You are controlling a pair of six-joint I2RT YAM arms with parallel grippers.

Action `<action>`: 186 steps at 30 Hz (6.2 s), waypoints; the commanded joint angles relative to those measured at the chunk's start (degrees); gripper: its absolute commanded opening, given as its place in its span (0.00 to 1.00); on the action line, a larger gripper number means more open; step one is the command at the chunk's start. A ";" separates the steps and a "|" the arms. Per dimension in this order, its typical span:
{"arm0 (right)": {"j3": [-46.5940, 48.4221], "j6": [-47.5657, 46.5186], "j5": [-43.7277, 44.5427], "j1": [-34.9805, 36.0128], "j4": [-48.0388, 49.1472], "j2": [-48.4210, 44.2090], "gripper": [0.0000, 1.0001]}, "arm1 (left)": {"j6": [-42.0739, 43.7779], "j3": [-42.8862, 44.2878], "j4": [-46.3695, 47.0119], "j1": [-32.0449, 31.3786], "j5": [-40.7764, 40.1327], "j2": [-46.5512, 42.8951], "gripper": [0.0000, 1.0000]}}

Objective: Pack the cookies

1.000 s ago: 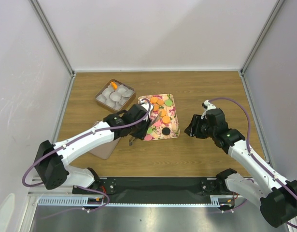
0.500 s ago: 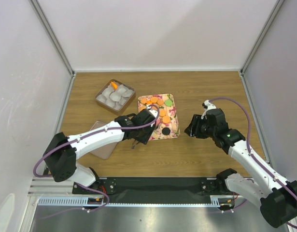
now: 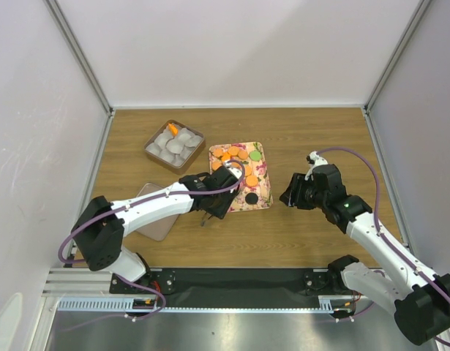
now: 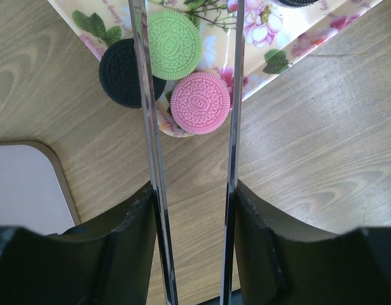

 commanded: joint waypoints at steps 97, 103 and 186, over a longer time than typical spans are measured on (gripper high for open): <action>-0.55 -0.95 -0.95 0.25 1.66 -0.56 0.51 | 6.87 32.81 -3.90 37.64 4.43 21.87 0.41; -0.64 -0.95 -1.04 0.34 1.66 -0.56 0.51 | 7.04 32.81 -3.46 37.73 4.34 21.61 0.44; -0.29 -0.68 1.60 -0.89 0.78 -2.67 0.51 | -1.57 14.00 0.58 -6.04 -5.15 11.15 0.55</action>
